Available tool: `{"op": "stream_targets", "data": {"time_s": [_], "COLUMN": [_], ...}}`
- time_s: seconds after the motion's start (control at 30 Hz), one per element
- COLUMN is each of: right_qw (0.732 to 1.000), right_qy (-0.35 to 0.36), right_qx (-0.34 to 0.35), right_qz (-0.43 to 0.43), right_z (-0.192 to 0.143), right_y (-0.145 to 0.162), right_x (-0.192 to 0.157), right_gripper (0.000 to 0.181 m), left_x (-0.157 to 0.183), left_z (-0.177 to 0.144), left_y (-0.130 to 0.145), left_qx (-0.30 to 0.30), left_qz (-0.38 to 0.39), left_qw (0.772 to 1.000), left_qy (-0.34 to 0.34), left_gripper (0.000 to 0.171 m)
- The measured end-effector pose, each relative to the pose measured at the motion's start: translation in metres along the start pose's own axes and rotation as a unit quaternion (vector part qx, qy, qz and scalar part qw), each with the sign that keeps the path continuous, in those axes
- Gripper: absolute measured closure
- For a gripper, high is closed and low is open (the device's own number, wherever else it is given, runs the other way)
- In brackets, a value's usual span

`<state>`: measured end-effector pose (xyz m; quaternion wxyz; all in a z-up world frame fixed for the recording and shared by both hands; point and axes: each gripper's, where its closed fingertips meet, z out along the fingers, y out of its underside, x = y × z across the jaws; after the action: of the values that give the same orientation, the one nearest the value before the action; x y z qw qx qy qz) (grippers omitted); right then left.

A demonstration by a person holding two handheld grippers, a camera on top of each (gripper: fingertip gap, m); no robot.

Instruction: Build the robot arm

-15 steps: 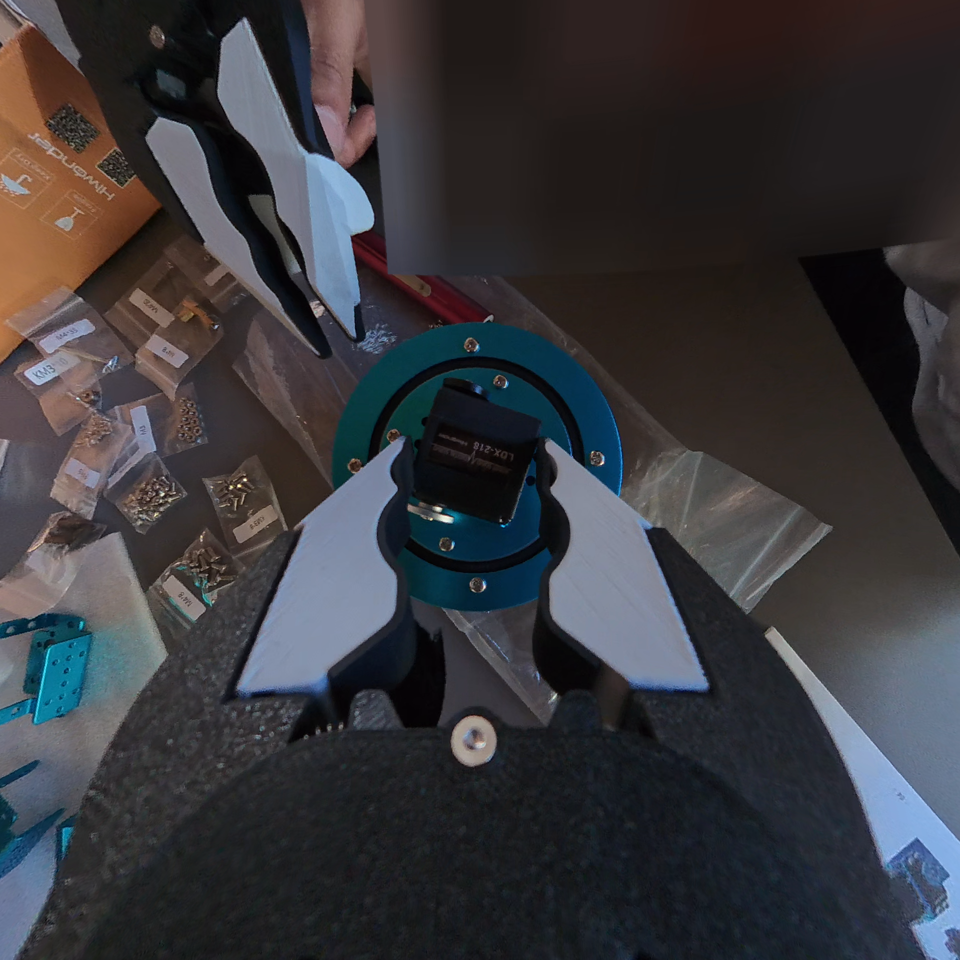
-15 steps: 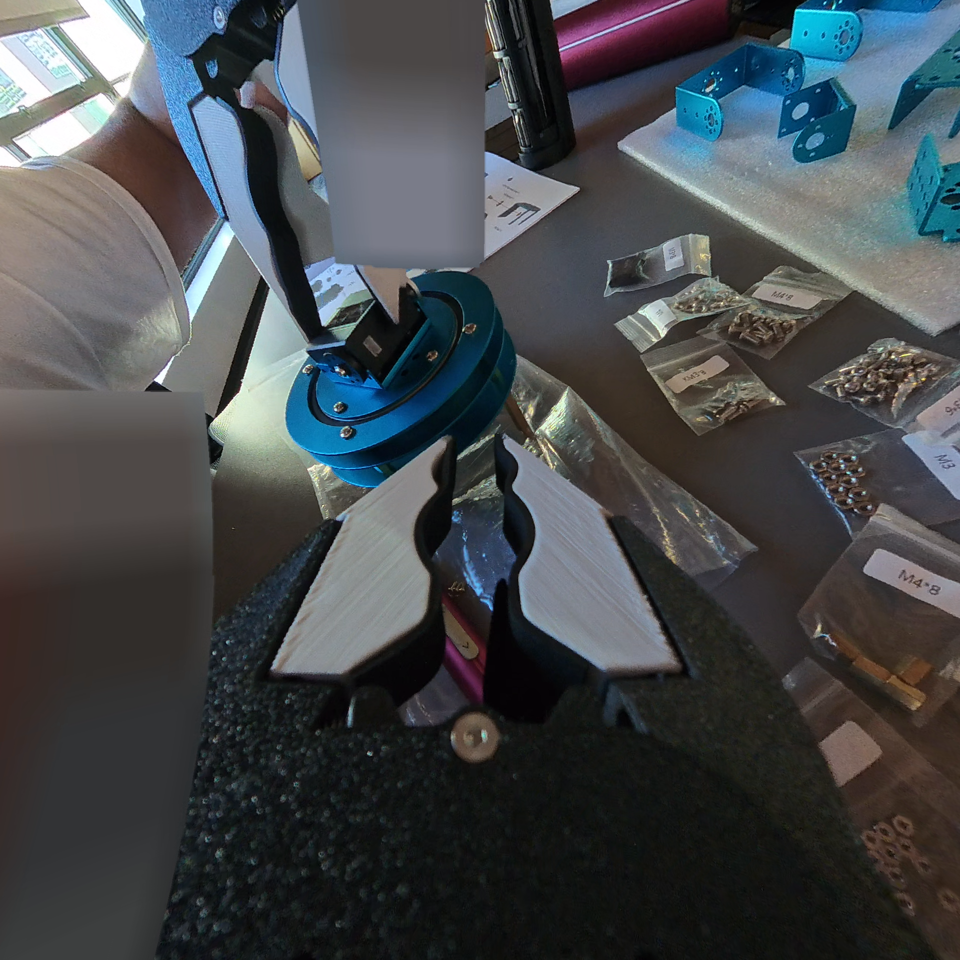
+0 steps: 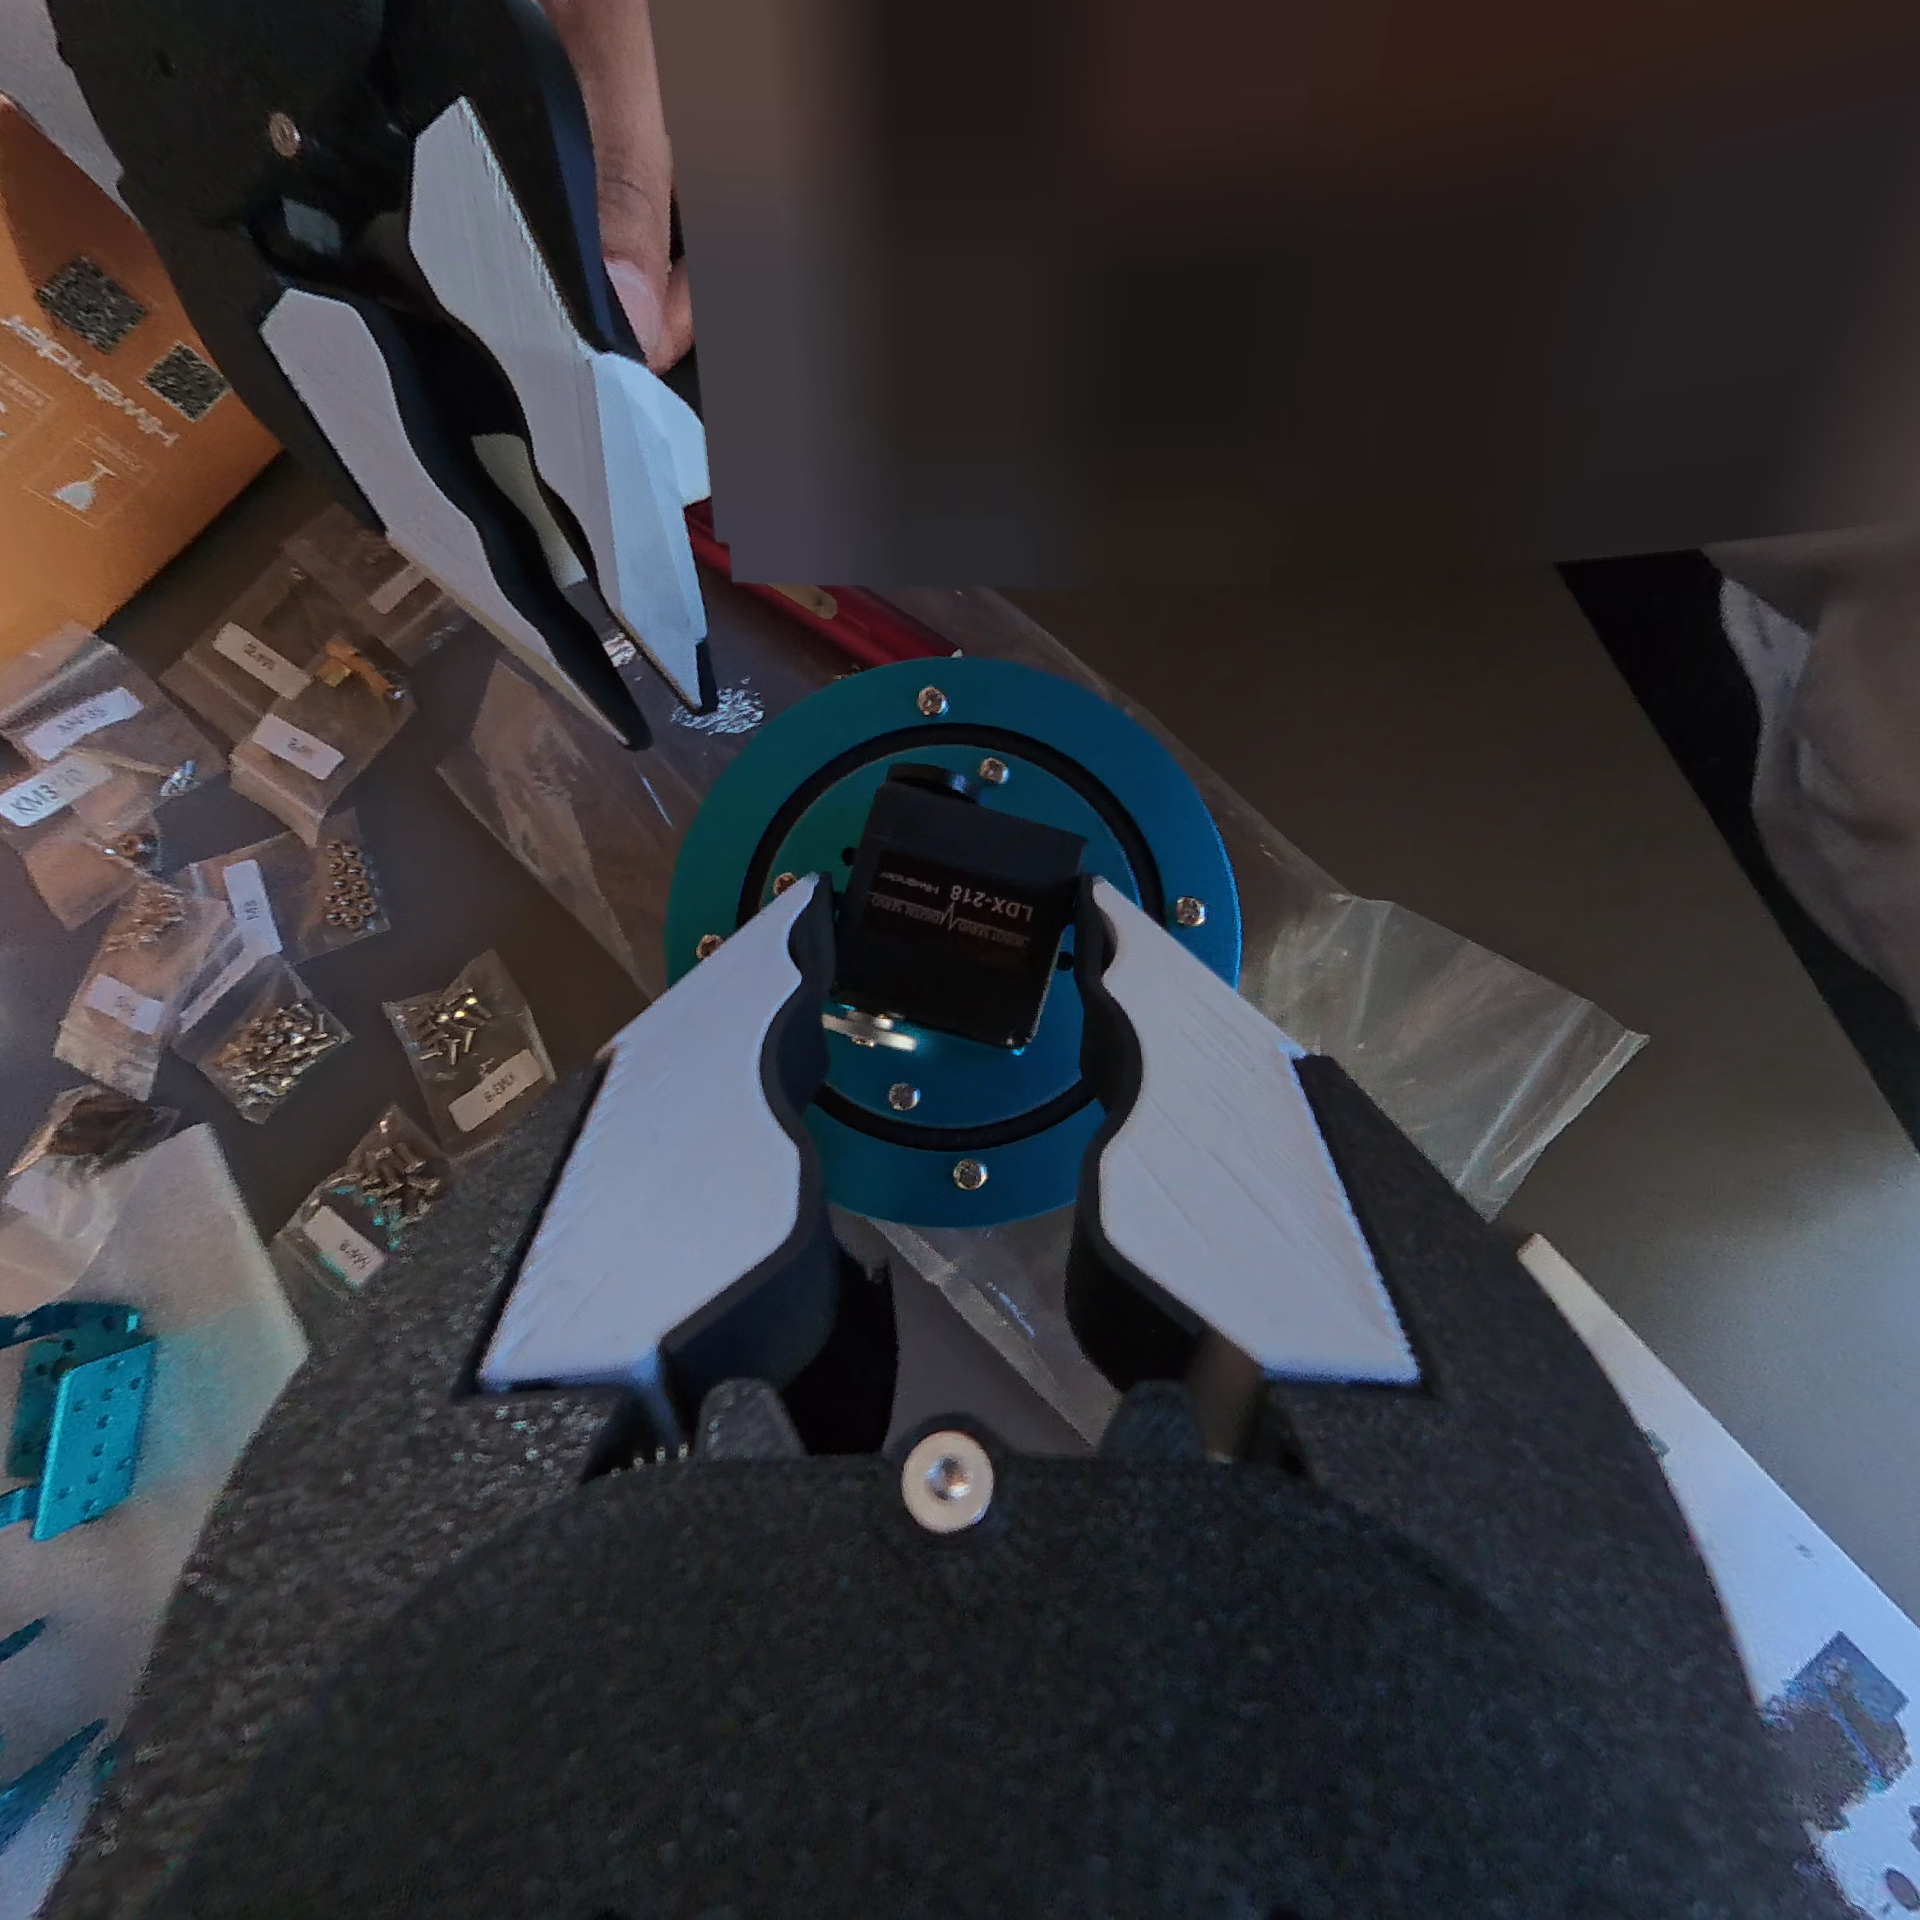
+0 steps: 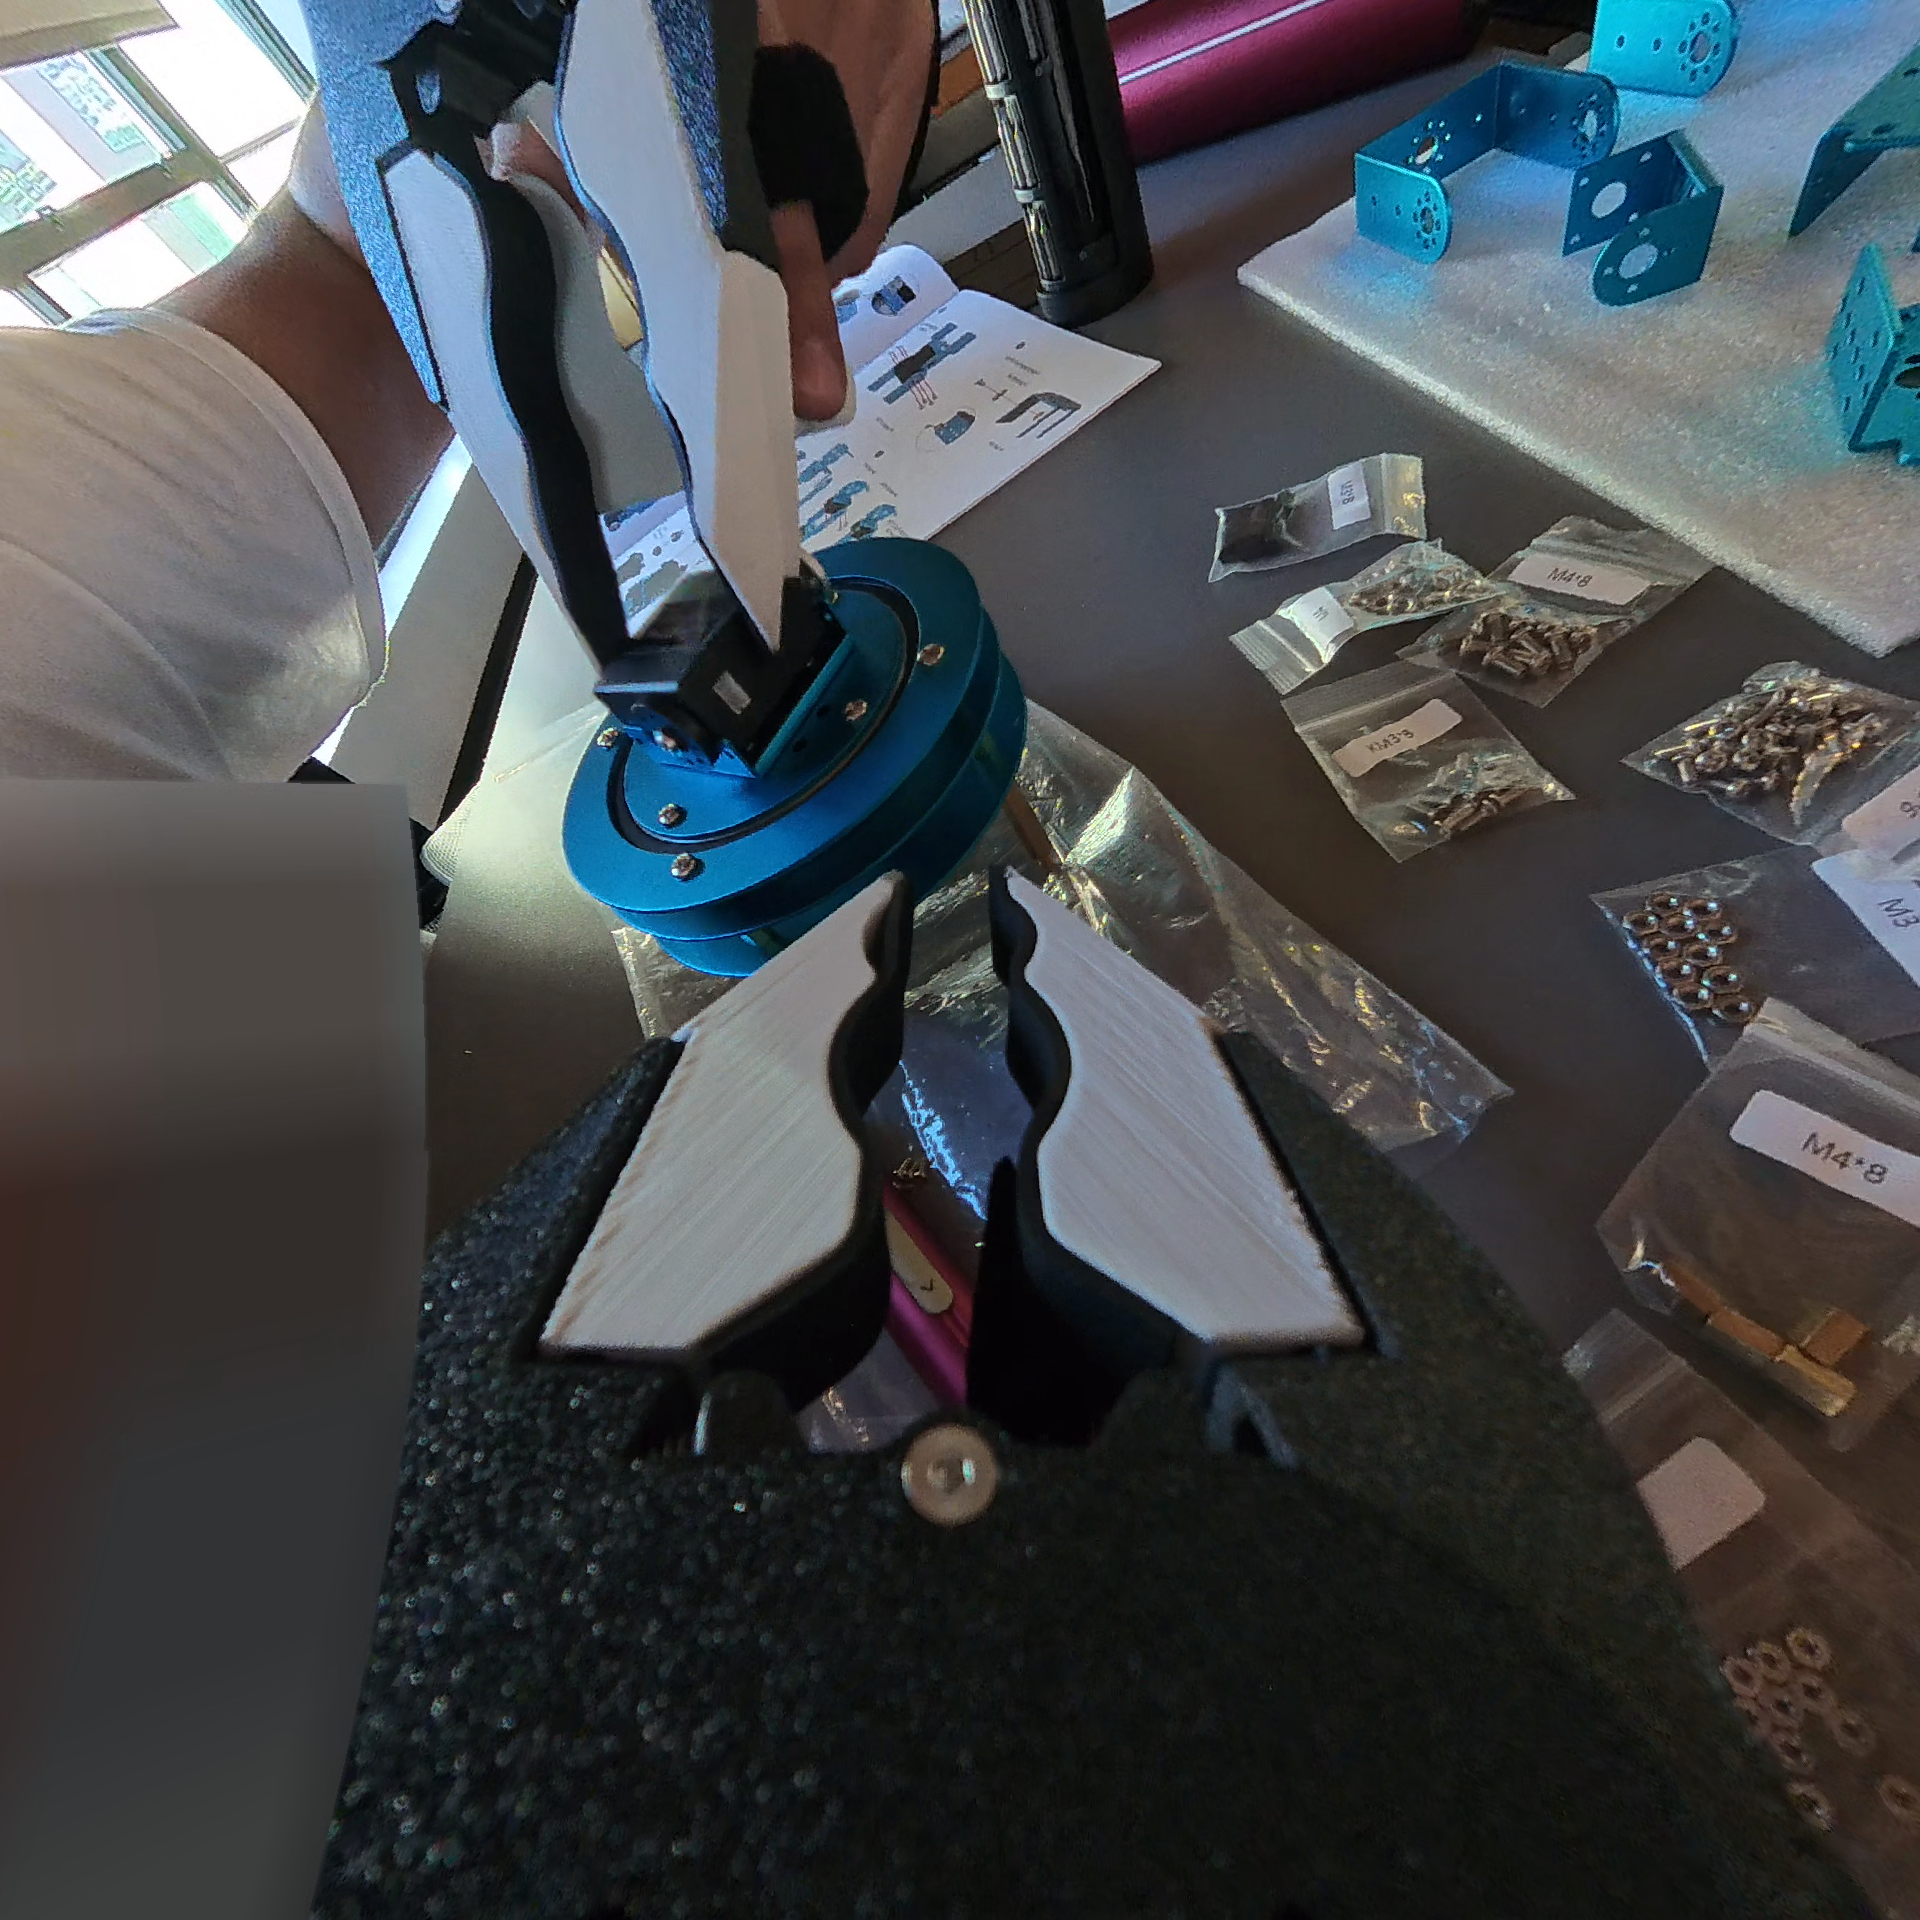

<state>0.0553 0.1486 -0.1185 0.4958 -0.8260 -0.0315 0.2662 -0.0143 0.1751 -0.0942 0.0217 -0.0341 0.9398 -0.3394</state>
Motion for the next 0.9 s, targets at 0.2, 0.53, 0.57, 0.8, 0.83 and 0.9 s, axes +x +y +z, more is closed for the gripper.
{"op": "stream_targets", "data": {"time_s": [0.2,0.53,0.57,0.8,0.83,0.9], "right_qw": [1.000,1.000,1.000,1.000,1.000,1.000], "right_qy": [-0.001,-0.004,-0.005,-0.006,-0.006,-0.006], "right_qx": [-0.004,-0.009,-0.009,-0.012,-0.012,-0.012], "right_qz": [0.002,0.002,0.002,0.004,0.004,0.005], "right_z": [0.0009,0.0021,0.0023,0.0030,0.0029,0.0029], "right_y": [0.0015,0.0031,0.0033,0.0048,0.0048,0.0048], "right_x": [0.0000,-0.0012,-0.0013,-0.0008,-0.0007,-0.0007], "right_gripper": [0.168,0.168,0.168,0.168,0.168,0.168], "left_x": [0.0014,0.0000,-0.0002,0.0001,0.0005,0.0010], "left_z": [0.0007,0.0007,0.0007,0.0011,0.0010,0.0012], "left_y": [0.0010,-0.0010,-0.0010,-0.0006,-0.0005,-0.0007], "left_qx": [-0.004,0.022,0.022,0.023,0.022,0.025], "left_qz": [0.008,-0.015,-0.012,0.000,-0.001,-0.001], "left_qw": [1.000,1.000,1.000,1.000,1.000,1.000], "left_qy": [-0.010,0.014,0.012,0.001,0.001,0.001], "left_gripper": [0.125,0.126,0.126,0.125,0.125,0.126]}}
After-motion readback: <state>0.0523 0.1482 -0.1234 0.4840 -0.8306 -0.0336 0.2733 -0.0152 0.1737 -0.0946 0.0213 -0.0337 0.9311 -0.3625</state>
